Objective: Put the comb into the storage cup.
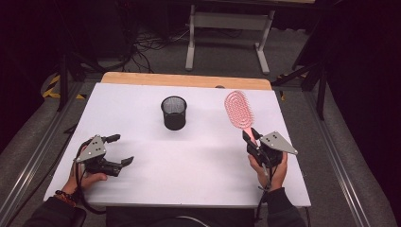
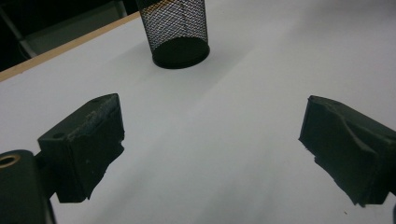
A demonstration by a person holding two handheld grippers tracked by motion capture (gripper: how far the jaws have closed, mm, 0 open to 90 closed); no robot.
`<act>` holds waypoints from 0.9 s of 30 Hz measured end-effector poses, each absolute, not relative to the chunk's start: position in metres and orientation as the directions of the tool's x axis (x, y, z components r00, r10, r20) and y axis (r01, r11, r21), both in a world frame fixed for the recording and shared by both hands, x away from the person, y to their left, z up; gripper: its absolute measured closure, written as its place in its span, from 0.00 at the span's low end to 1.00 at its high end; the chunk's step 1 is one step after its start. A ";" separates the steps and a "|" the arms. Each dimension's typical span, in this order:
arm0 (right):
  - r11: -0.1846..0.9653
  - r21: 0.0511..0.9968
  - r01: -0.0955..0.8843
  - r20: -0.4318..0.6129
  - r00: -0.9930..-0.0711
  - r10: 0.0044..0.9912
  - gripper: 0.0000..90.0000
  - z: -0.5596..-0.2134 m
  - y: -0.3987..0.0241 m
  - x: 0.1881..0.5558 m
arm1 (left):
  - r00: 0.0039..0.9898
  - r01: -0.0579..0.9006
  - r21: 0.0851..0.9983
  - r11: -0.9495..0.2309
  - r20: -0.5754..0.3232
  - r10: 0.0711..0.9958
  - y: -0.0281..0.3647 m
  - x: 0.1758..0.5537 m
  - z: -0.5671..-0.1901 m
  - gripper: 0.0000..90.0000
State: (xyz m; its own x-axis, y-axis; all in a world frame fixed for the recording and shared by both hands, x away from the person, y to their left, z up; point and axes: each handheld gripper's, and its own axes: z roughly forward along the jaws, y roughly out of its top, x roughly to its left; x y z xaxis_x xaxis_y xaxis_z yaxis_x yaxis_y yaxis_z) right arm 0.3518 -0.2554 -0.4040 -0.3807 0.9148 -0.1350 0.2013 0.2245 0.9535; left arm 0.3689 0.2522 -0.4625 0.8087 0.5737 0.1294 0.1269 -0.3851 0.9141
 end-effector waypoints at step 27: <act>0.270 0.955 0.126 -0.182 -0.473 0.862 0.77 -0.405 -0.208 0.353 | 0.866 0.162 0.941 -0.298 0.009 0.500 0.201 0.401 -0.435 0.13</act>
